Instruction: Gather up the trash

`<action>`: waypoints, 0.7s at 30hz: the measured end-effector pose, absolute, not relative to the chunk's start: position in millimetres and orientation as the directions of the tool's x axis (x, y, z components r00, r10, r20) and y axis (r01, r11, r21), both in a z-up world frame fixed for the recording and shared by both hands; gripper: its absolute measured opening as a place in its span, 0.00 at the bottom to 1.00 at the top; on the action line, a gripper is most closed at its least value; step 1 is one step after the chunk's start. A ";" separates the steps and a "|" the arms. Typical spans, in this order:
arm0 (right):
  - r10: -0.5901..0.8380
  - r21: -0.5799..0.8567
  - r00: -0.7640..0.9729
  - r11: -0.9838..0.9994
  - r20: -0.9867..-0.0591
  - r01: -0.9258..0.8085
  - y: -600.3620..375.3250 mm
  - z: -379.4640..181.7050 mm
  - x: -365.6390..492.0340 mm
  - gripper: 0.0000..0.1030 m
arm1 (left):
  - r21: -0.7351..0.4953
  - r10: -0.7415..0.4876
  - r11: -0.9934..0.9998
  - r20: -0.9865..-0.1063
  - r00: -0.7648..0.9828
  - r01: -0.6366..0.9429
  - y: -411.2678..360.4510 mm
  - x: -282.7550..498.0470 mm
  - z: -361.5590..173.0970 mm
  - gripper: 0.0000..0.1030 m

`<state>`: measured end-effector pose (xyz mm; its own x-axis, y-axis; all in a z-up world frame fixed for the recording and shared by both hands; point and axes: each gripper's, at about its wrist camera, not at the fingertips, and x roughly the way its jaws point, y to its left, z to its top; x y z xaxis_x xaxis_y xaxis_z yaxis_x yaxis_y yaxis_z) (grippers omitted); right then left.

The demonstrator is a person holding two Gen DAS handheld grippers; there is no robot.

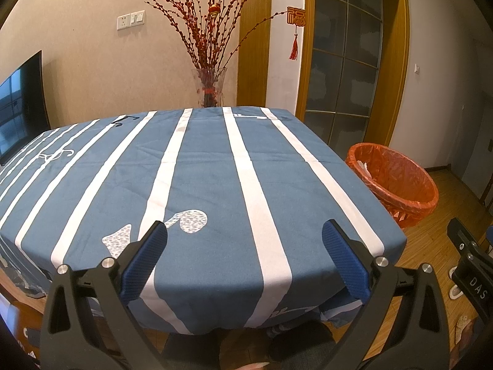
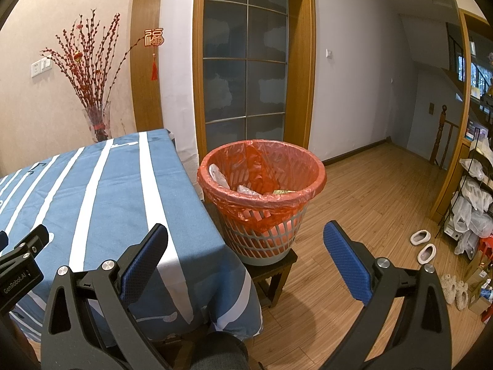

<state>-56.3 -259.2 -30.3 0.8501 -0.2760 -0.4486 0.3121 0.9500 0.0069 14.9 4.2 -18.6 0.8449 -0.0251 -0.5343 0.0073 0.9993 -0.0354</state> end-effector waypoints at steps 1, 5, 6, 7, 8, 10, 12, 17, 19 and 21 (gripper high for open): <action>-0.276 0.007 0.850 0.950 -0.449 0.312 -258.9 -30.2 -56.1 0.97 | -0.036 -0.025 0.999 -0.535 0.844 0.007 4.0 14.4 -19.5 0.96; -0.276 0.007 0.850 0.950 -0.449 0.312 -259.0 -30.2 -56.2 0.97 | -0.036 -0.026 0.999 -0.537 0.843 0.008 4.0 13.6 -20.3 0.96; -0.276 0.007 0.850 0.950 -0.449 0.312 -259.2 -30.3 -56.2 0.97 | -0.036 -0.026 0.999 -0.537 0.843 0.008 4.0 13.6 -20.5 0.96; -0.276 0.007 0.850 0.950 -0.449 0.312 -259.3 -30.3 -56.2 0.97 | -0.035 -0.026 0.999 -0.537 0.843 0.008 3.8 13.0 -20.6 0.96; -0.276 0.007 0.850 0.950 -0.449 0.312 -259.3 -30.2 -56.1 0.97 | -0.035 -0.026 0.999 -0.538 0.843 0.008 3.7 12.8 -20.6 0.96; -0.276 0.007 0.850 0.950 -0.449 0.312 -259.4 -30.2 -56.2 0.97 | -0.036 -0.025 0.999 -0.539 0.842 0.007 4.0 13.1 -21.3 0.96; -0.276 0.007 0.850 0.950 -0.449 0.312 -259.5 -30.2 -56.2 0.97 | -0.036 -0.025 0.999 -0.540 0.841 0.007 5.2 15.9 -21.4 0.96; -0.274 0.008 0.849 0.950 -0.452 0.311 -259.5 -31.3 -57.4 0.97 | -0.035 -0.022 0.999 -0.543 0.839 0.004 5.7 15.4 -22.4 0.96; -0.274 0.008 0.849 0.950 -0.452 0.311 -259.0 -31.2 -57.7 0.97 | -0.035 -0.023 0.999 -0.545 0.838 0.004 6.0 14.9 -22.7 0.96; -0.274 0.008 0.849 0.950 -0.452 0.311 -259.4 -31.2 -57.2 0.97 | -0.036 -0.022 0.999 -0.546 0.837 0.003 6.3 13.8 -23.1 0.96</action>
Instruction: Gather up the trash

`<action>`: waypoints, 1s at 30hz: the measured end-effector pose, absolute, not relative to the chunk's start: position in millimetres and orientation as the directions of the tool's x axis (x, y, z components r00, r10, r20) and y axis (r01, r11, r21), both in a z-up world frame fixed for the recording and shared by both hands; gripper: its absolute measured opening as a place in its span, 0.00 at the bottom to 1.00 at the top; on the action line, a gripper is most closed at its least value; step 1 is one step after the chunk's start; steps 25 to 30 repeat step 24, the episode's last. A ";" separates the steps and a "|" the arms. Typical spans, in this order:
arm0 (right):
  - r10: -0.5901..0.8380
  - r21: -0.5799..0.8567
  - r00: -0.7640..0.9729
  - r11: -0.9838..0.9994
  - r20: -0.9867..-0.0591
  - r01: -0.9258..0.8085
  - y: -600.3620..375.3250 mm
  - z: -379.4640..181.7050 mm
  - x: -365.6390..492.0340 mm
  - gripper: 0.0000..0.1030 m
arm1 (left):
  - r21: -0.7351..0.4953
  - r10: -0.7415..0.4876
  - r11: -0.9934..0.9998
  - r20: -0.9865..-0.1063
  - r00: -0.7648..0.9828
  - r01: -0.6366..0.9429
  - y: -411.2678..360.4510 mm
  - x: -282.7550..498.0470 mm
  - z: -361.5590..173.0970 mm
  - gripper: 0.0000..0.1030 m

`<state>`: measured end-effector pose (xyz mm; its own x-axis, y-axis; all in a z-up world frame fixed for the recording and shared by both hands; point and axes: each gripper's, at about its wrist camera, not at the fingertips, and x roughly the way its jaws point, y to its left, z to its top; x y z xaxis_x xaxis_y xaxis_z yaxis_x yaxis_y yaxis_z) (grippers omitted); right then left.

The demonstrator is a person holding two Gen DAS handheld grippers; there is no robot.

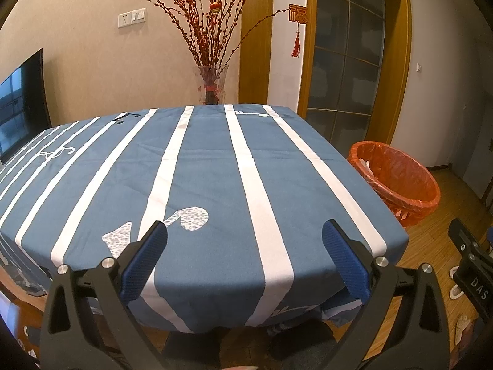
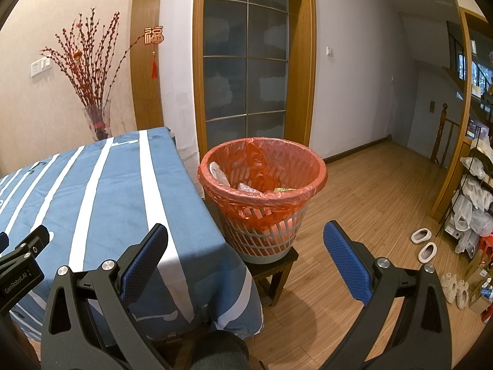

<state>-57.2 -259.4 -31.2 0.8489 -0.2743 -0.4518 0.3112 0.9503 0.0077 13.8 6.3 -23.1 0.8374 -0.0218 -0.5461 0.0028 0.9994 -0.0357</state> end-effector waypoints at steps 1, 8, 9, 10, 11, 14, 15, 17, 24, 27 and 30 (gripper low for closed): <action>-0.274 0.008 0.849 0.950 -0.452 0.311 -259.4 -31.1 -57.2 0.97 | -0.036 -0.022 0.999 -0.547 0.837 0.003 6.7 15.0 -22.6 0.96; -0.274 0.008 0.849 0.950 -0.452 0.311 -259.0 -30.8 -56.9 0.97 | -0.034 -0.021 0.999 -0.552 0.834 0.002 9.2 16.9 -22.6 0.96; -0.274 0.008 0.848 0.950 -0.453 0.311 -258.7 -30.7 -57.0 0.97 | -0.034 -0.019 0.999 -0.552 0.834 0.001 9.6 17.0 -22.7 0.96; -0.274 0.008 0.848 0.950 -0.453 0.311 -258.5 -30.7 -57.1 0.97 | -0.033 -0.019 0.999 -0.553 0.833 0.001 9.6 18.2 -22.7 0.96; -0.274 0.008 0.848 0.950 -0.453 0.312 -257.9 -31.3 -57.2 0.97 | -0.032 -0.018 0.999 -0.553 0.833 0.001 9.6 17.8 -22.9 0.96; -0.274 0.007 0.847 0.950 -0.455 0.311 -256.3 -32.3 -58.3 0.97 | -0.031 -0.017 1.000 -0.553 0.833 0.000 9.7 18.0 -23.0 0.96; -0.274 0.007 0.847 0.950 -0.455 0.311 -255.8 -32.3 -58.8 0.97 | -0.031 -0.017 1.000 -0.553 0.833 -0.001 9.9 18.7 -23.0 0.96; -0.274 0.007 0.847 0.950 -0.455 0.312 -256.0 -32.1 -58.1 0.97 | -0.031 -0.017 1.000 -0.555 0.832 -0.001 10.4 20.0 -23.2 0.96; -0.275 0.008 0.847 0.950 -0.455 0.312 -255.6 -31.7 -57.6 0.97 | -0.031 -0.020 1.000 -0.561 0.828 0.004 10.4 21.6 -23.3 0.96; -0.275 0.008 0.847 0.950 -0.455 0.312 -255.6 -31.7 -57.6 0.97 | -0.031 -0.020 1.000 -0.561 0.828 0.004 10.4 21.6 -23.3 0.96; -0.275 0.008 0.847 0.950 -0.455 0.312 -255.6 -31.7 -57.6 0.97 | -0.031 -0.020 1.000 -0.561 0.828 0.004 10.4 21.6 -23.3 0.96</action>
